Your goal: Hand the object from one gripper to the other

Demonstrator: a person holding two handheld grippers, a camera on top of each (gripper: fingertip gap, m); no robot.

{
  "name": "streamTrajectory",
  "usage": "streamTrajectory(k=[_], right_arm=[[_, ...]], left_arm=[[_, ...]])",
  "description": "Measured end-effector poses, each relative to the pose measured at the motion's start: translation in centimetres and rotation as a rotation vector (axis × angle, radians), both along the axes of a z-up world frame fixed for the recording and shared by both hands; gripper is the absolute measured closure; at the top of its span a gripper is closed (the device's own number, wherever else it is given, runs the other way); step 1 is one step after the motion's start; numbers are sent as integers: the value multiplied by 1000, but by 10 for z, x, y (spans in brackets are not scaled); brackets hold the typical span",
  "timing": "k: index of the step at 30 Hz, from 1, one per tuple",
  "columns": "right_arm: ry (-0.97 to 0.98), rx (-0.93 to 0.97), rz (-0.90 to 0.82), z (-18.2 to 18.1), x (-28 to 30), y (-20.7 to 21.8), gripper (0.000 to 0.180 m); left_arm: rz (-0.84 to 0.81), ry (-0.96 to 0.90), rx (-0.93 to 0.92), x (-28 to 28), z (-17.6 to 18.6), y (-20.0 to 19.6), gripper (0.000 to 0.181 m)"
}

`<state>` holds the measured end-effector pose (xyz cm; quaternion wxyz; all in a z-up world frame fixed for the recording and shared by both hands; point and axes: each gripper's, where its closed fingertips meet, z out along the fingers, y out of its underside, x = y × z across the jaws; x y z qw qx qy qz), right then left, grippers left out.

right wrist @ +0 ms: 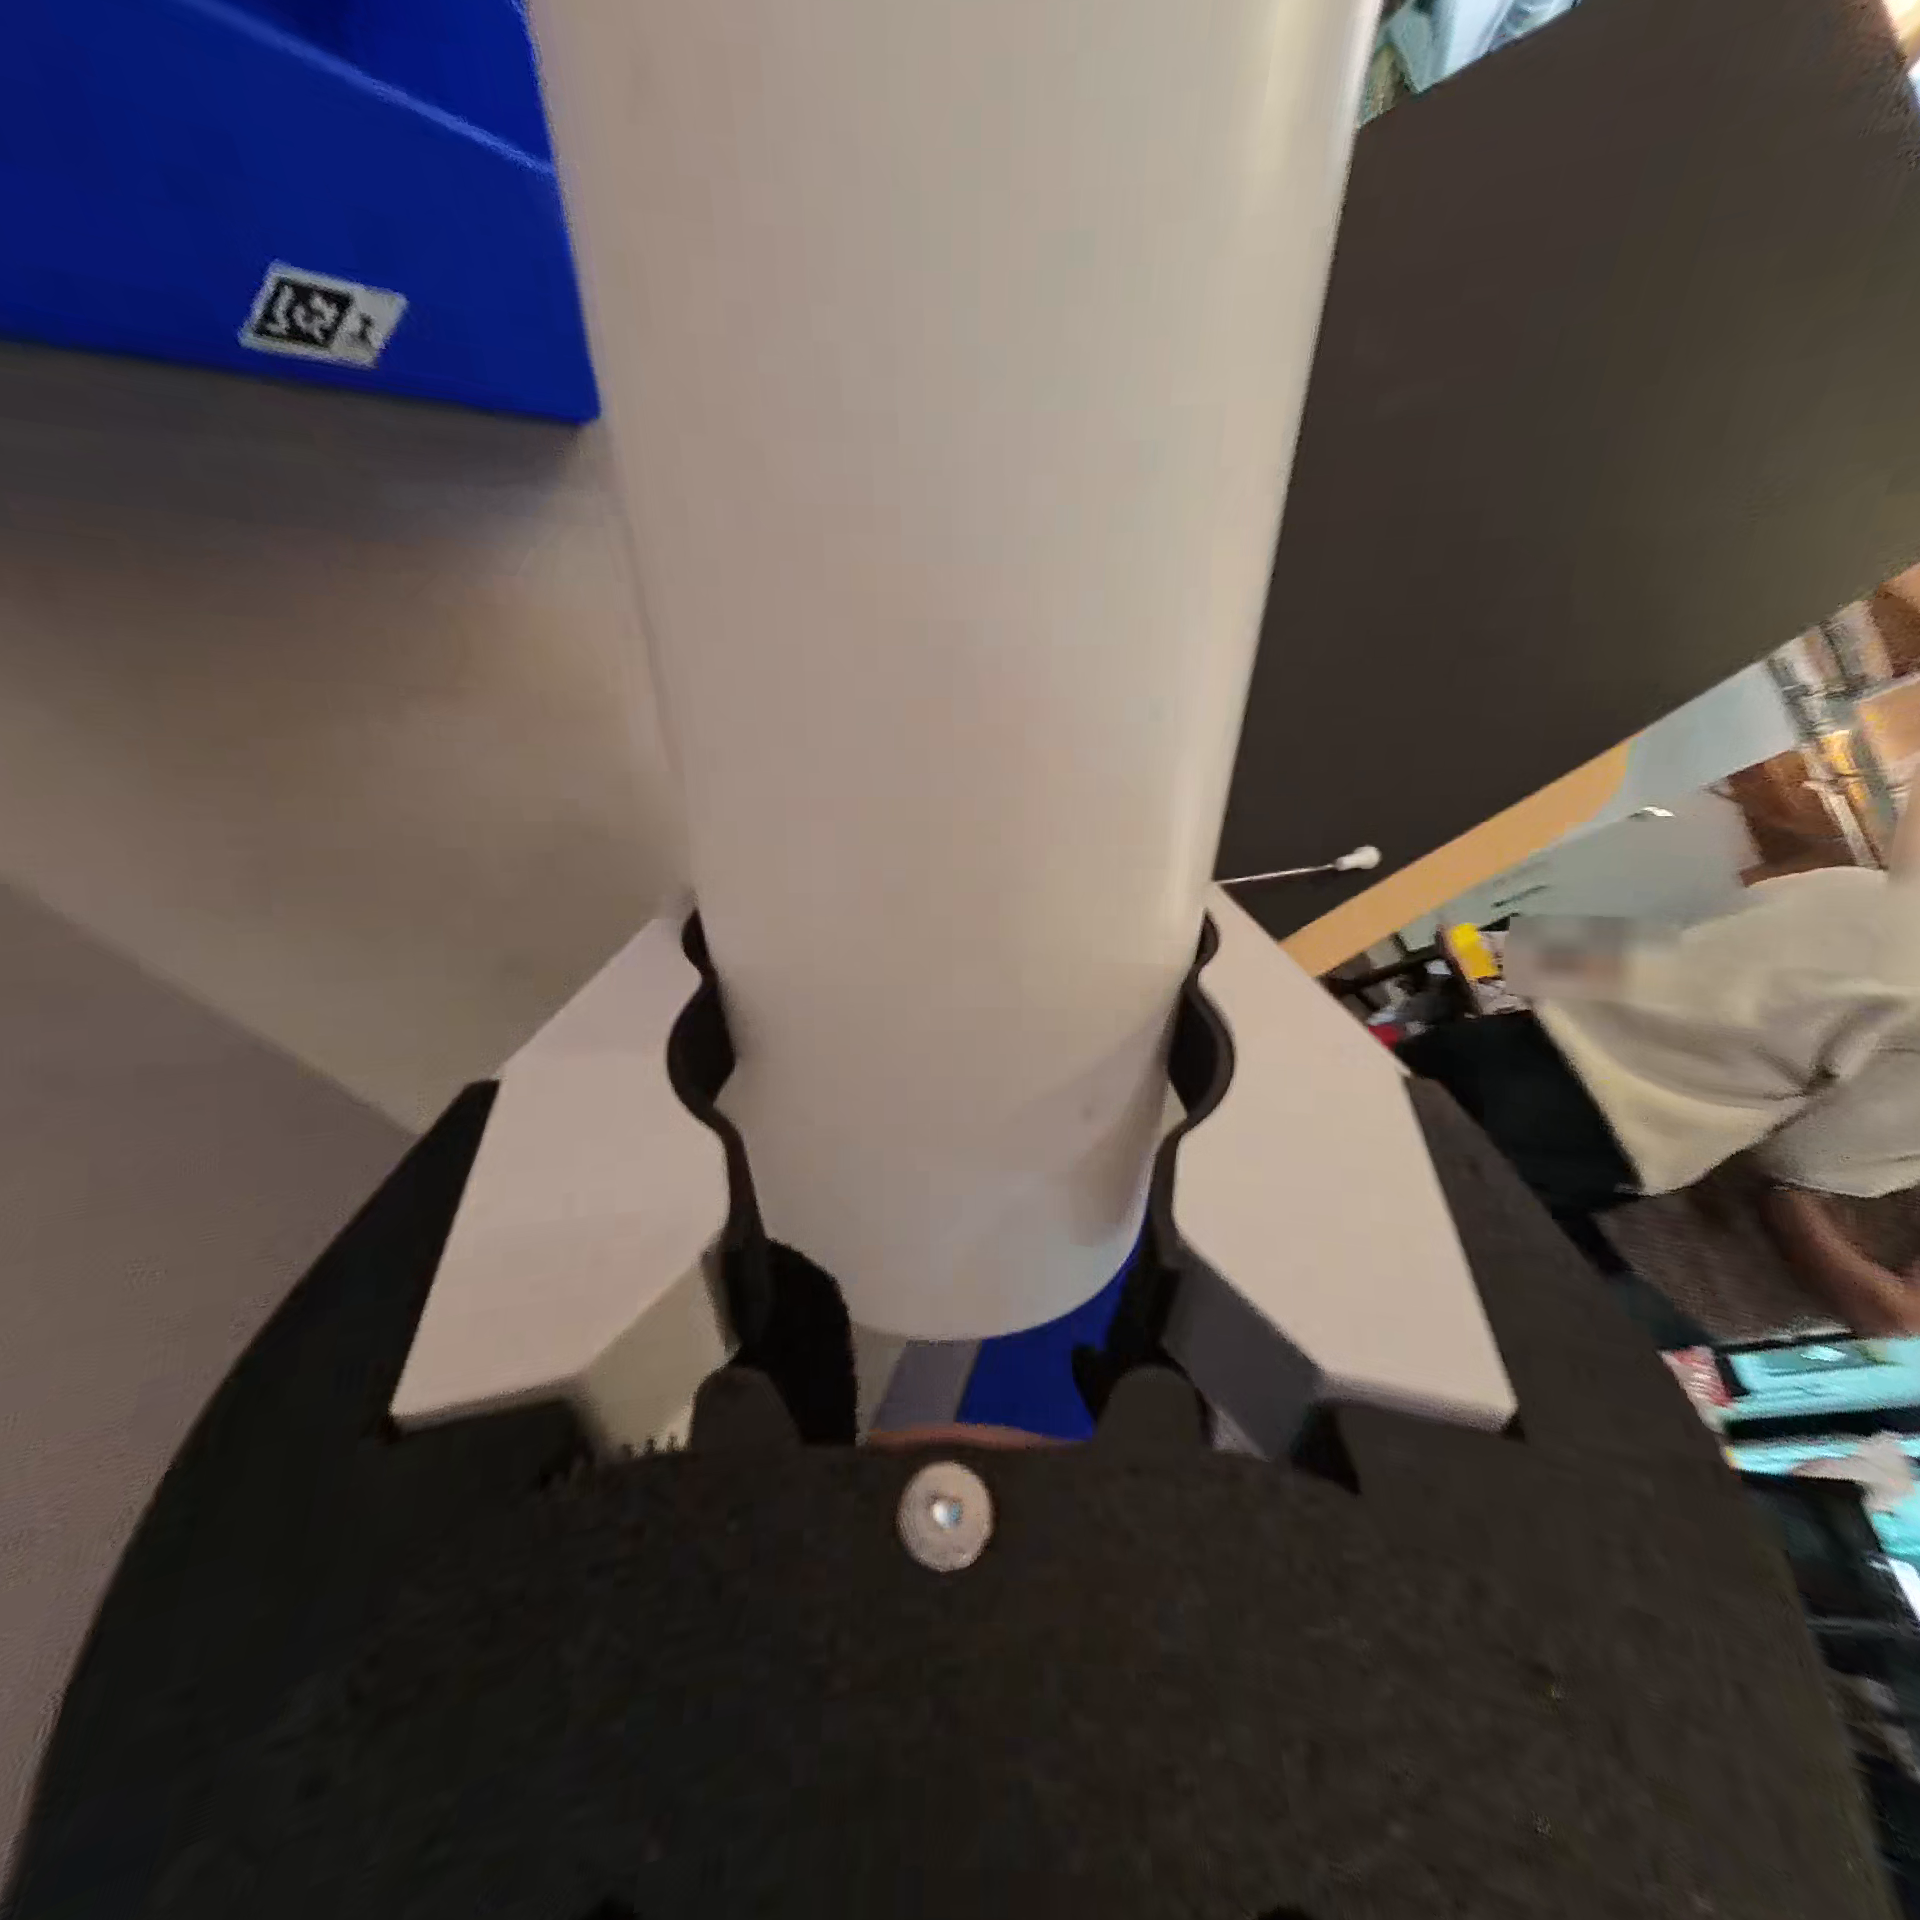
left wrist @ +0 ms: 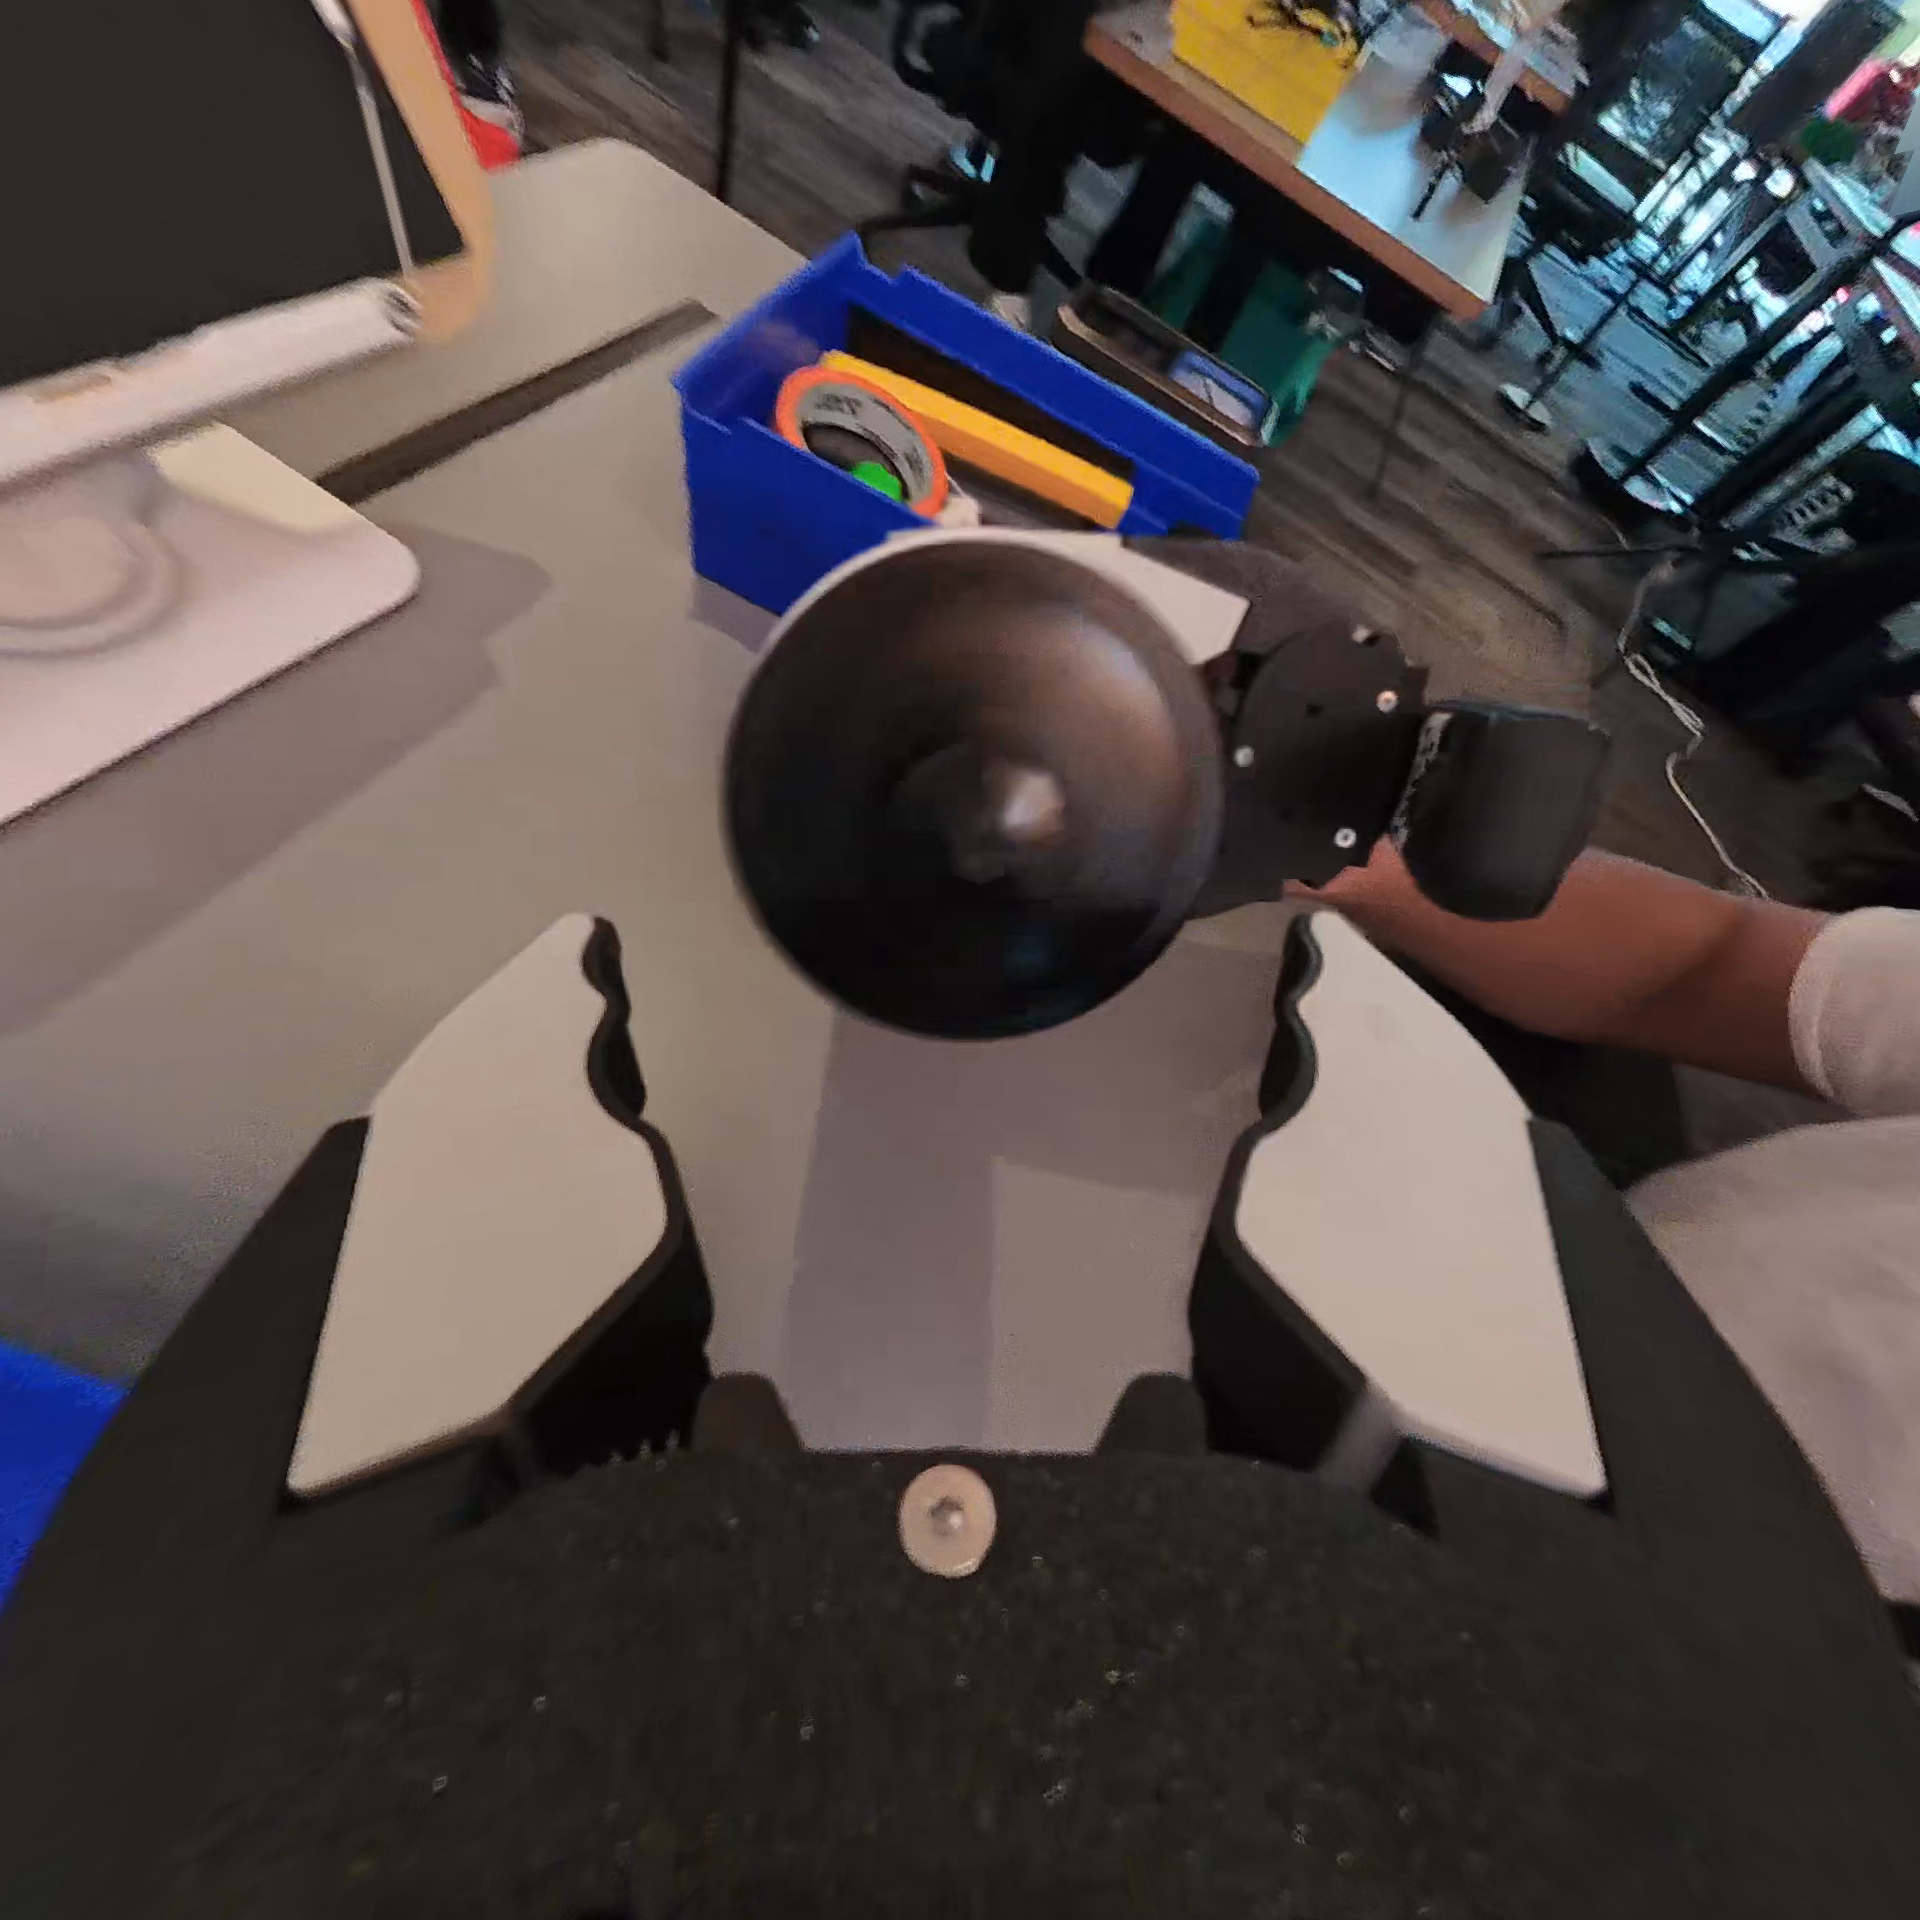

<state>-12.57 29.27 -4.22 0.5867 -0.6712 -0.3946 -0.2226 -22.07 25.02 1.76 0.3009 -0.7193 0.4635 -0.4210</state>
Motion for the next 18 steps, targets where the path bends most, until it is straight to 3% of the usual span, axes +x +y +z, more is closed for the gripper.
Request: streamTrajectory(k=[5,10,15,18], right_arm=[[-181,91,-10,4,-15,-5,93],[-191,53,-7,-5,-13,0,92],[-46,185,51,10,-12,-8,89],[145,101,85,10,-2,-7,84]], left_arm=[[-36,60,-16,8,-19,-4,65],[-49,94,-73,4,-28,1,77],[-40,-105,-182,-3,-11,25,79],[18,-250,-275,-18,1,51,80]])
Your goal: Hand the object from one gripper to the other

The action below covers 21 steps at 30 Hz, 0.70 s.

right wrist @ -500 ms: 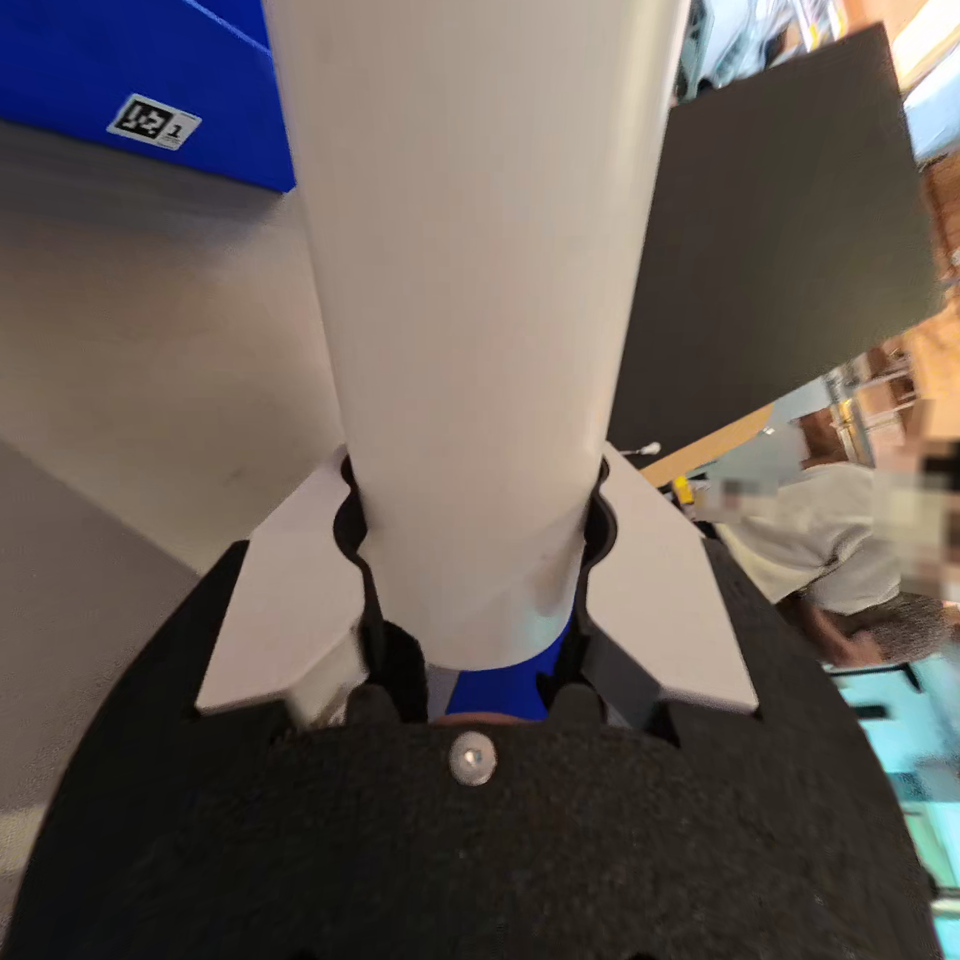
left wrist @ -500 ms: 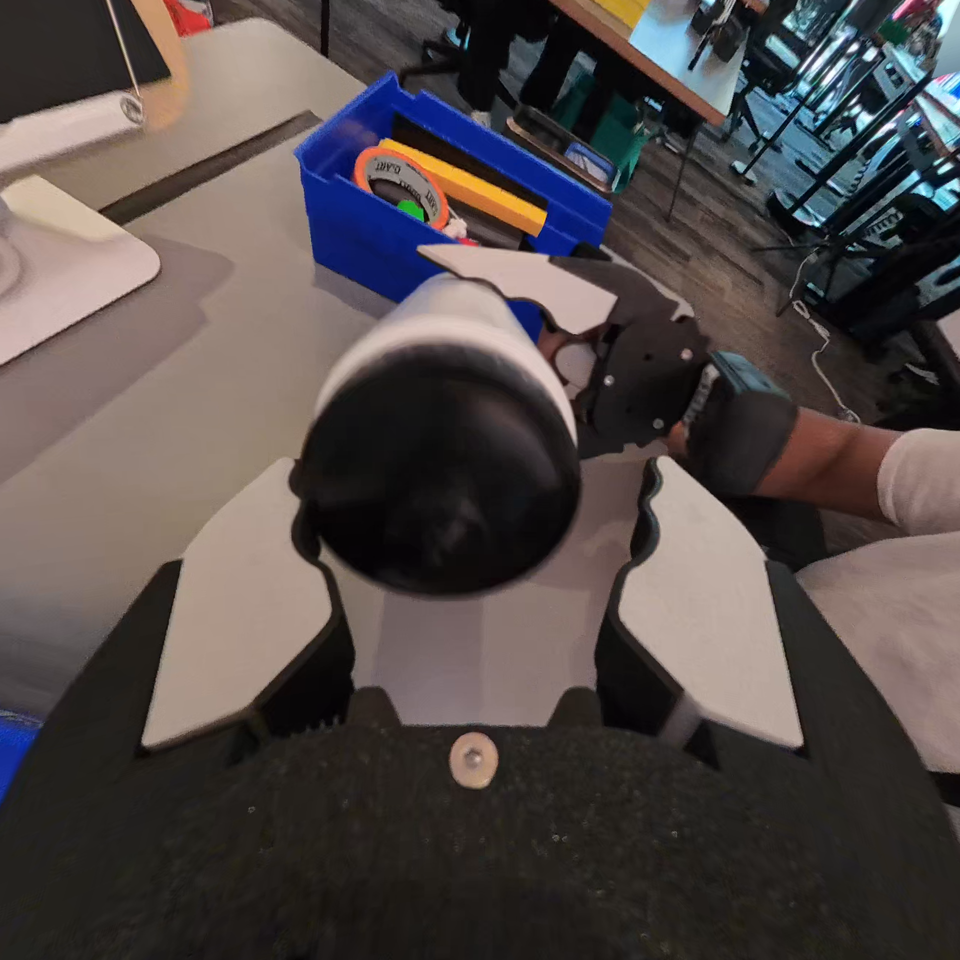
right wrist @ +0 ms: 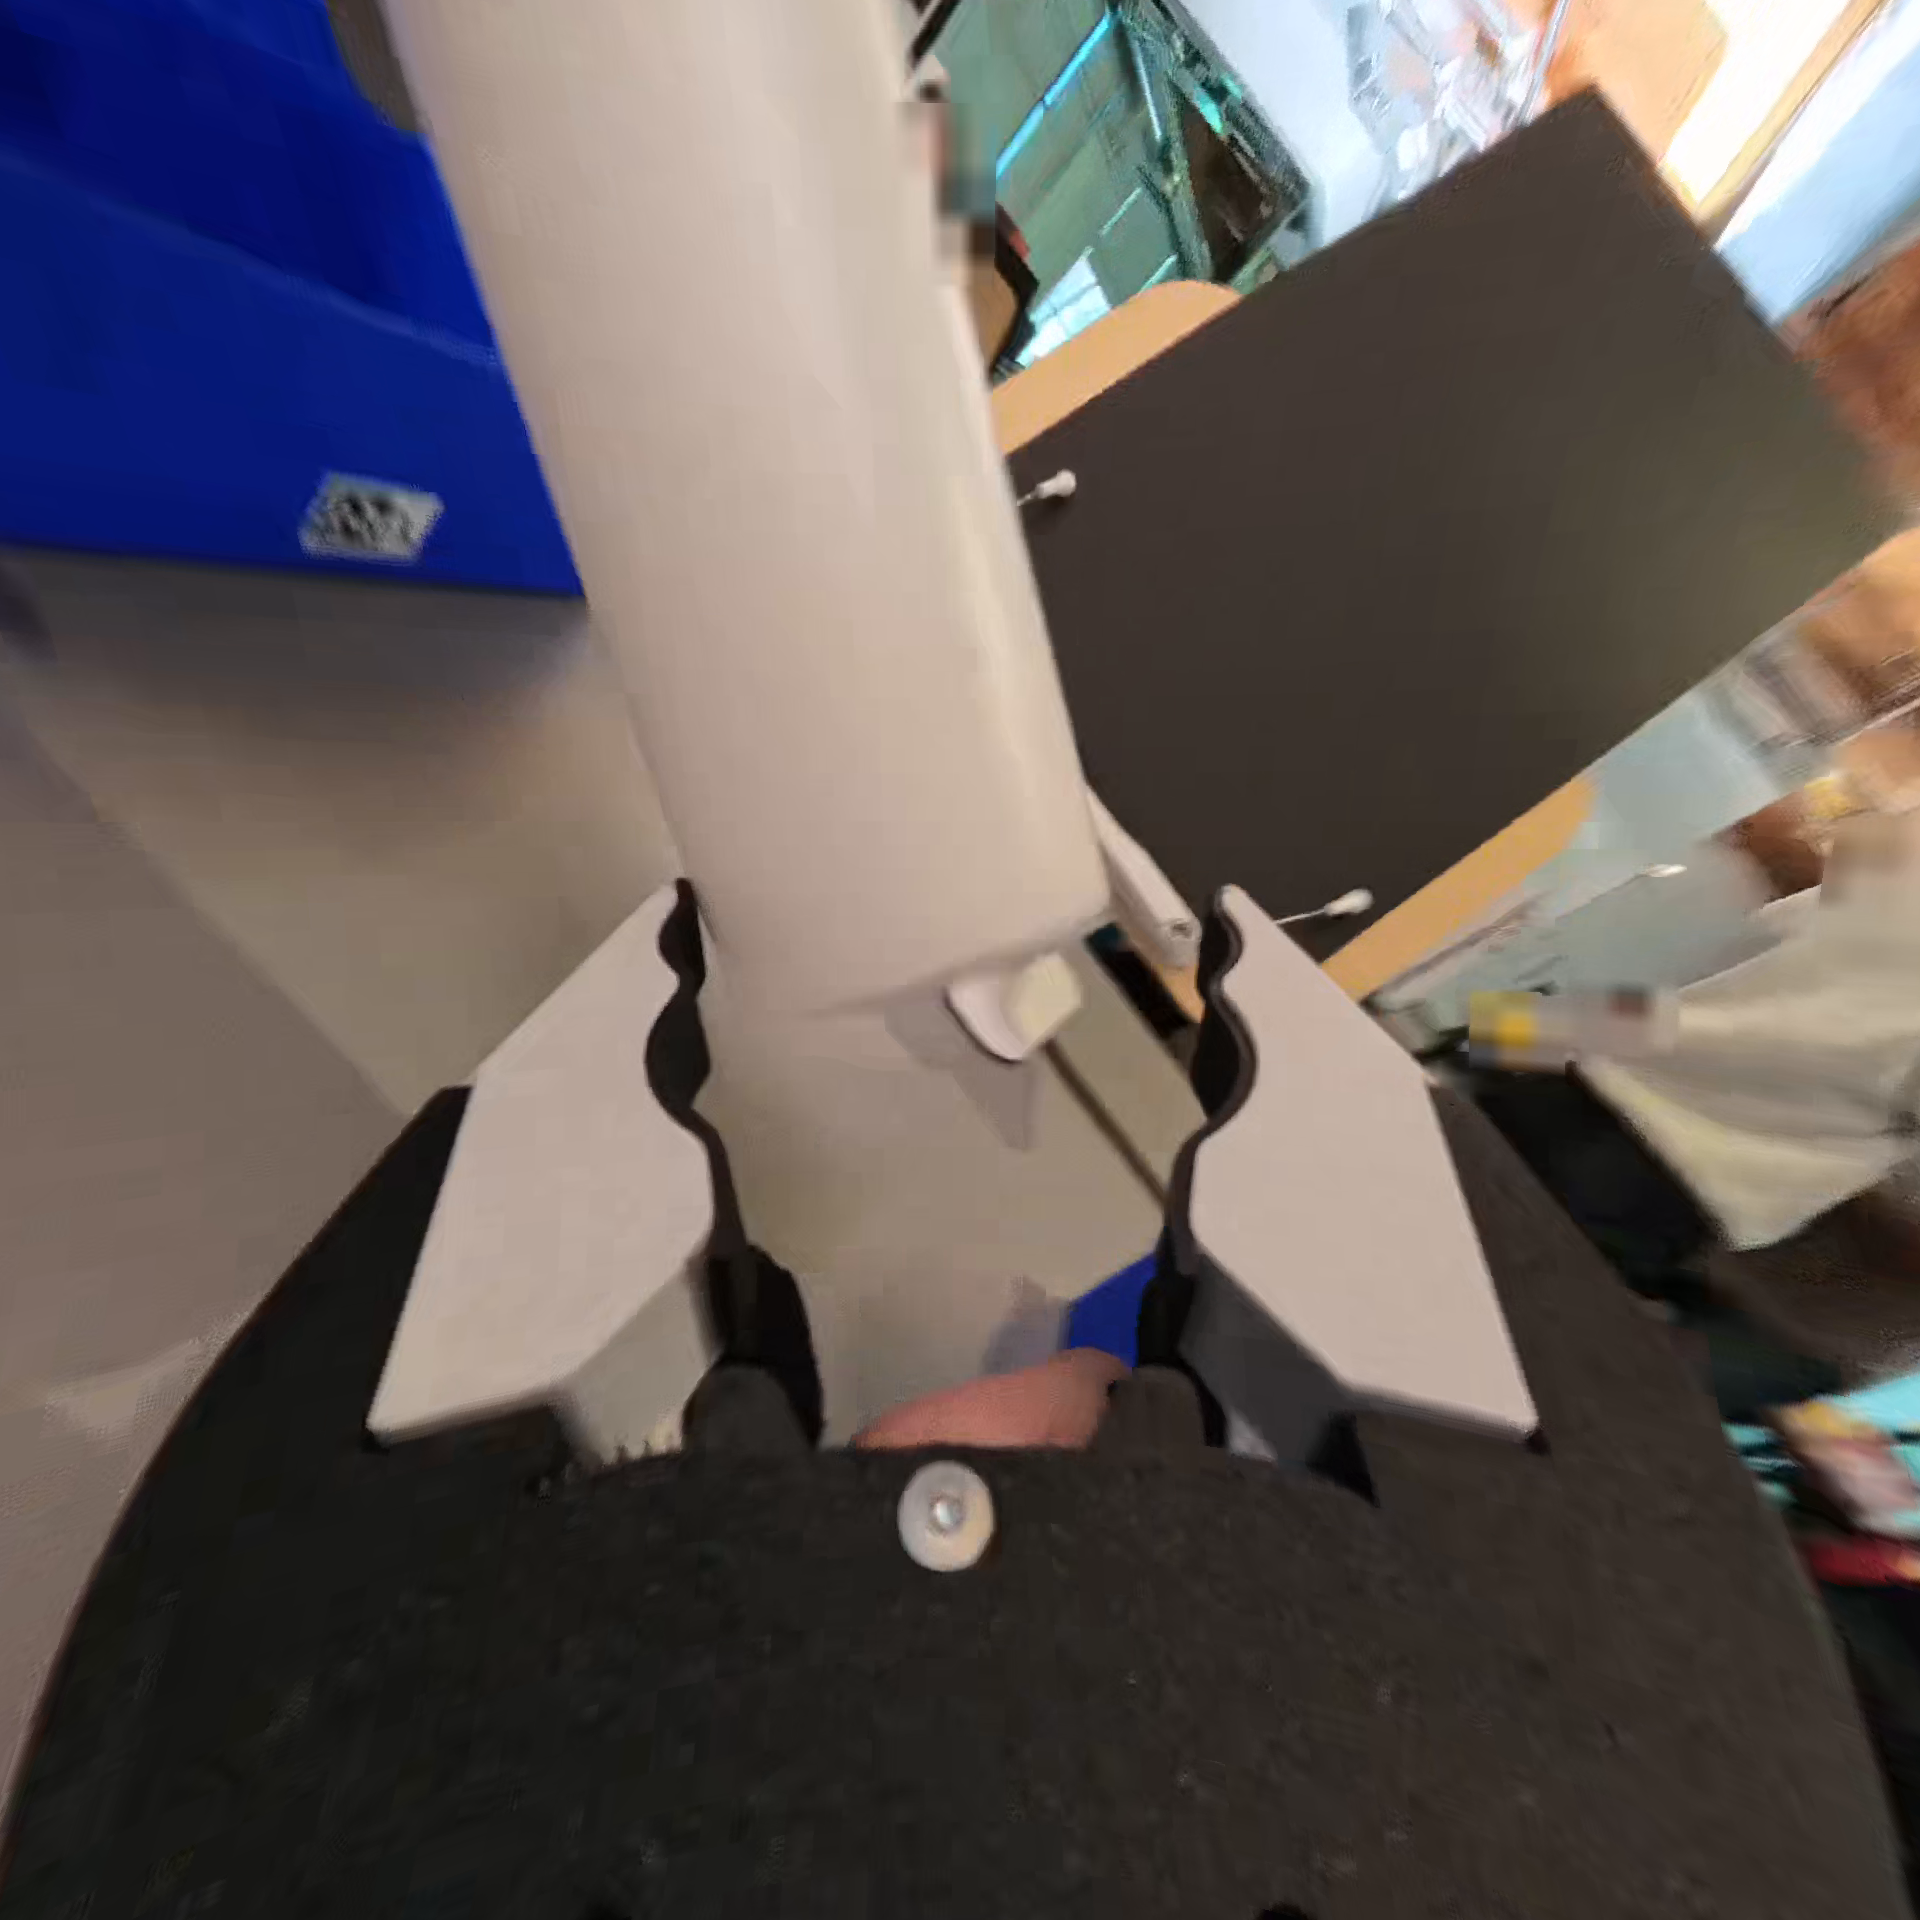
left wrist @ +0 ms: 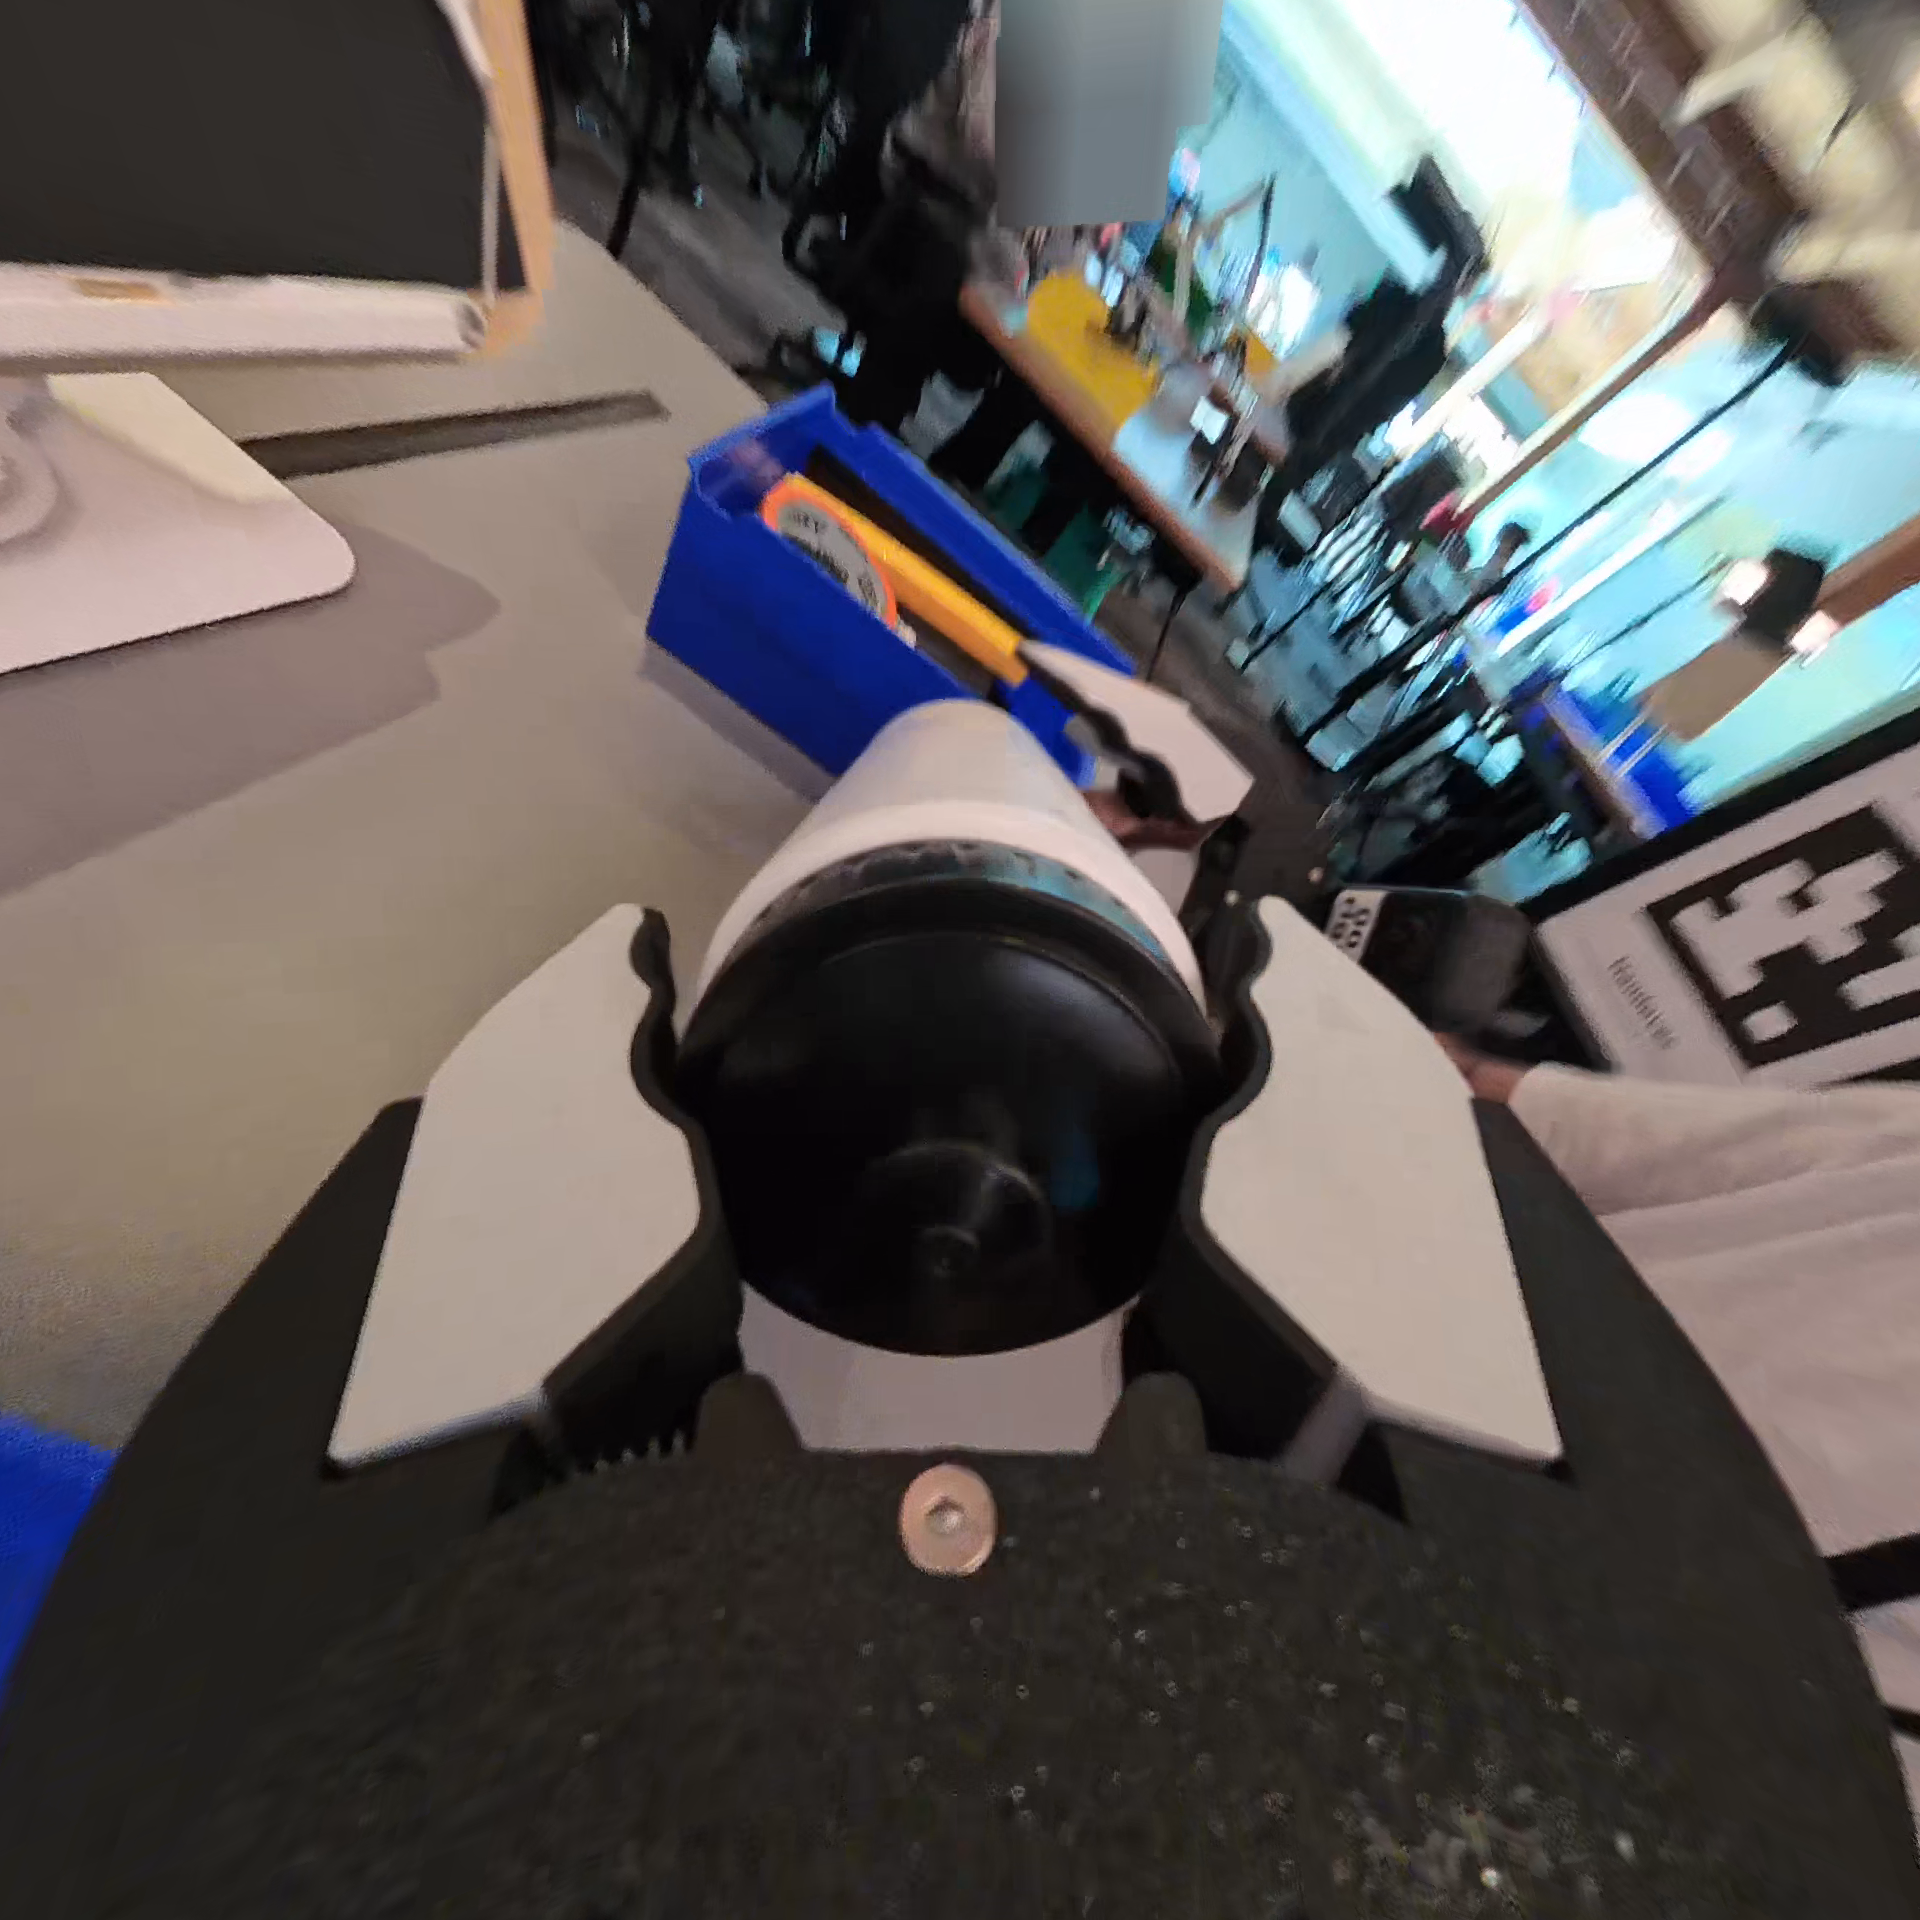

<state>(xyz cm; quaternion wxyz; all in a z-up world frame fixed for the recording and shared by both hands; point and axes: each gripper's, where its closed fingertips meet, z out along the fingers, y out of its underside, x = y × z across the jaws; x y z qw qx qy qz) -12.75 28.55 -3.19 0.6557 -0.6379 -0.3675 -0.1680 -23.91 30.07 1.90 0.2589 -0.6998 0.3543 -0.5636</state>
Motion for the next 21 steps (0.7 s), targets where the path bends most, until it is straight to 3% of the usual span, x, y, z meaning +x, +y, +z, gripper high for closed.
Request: streamTrajectory(k=[2,6,9,10,11,13,14,21], right_arm=[[241,-73,93,3,1,-2,85],[937,-495,477,-7,-33,-18,83],[1342,-830,754,-15,-82,-39,52],[1418,-878,822,-13,-95,-46,50],[1481,-853,864,-6,-100,-47,50],[1670,-677,835,16,-77,-33,78],[1720,-626,820,22,-66,-27,82],[1838,-328,695,43,-10,-8,81]], left_arm=[[41,-126,-71,-10,13,14,81],[89,-307,-192,-19,26,30,82],[89,-353,-259,-6,23,28,82],[78,-347,-268,0,19,25,82],[80,-348,-272,5,17,24,83],[76,-351,-273,8,17,24,83],[57,-336,-266,10,15,21,83],[-151,-87,-95,54,-16,-43,84]])
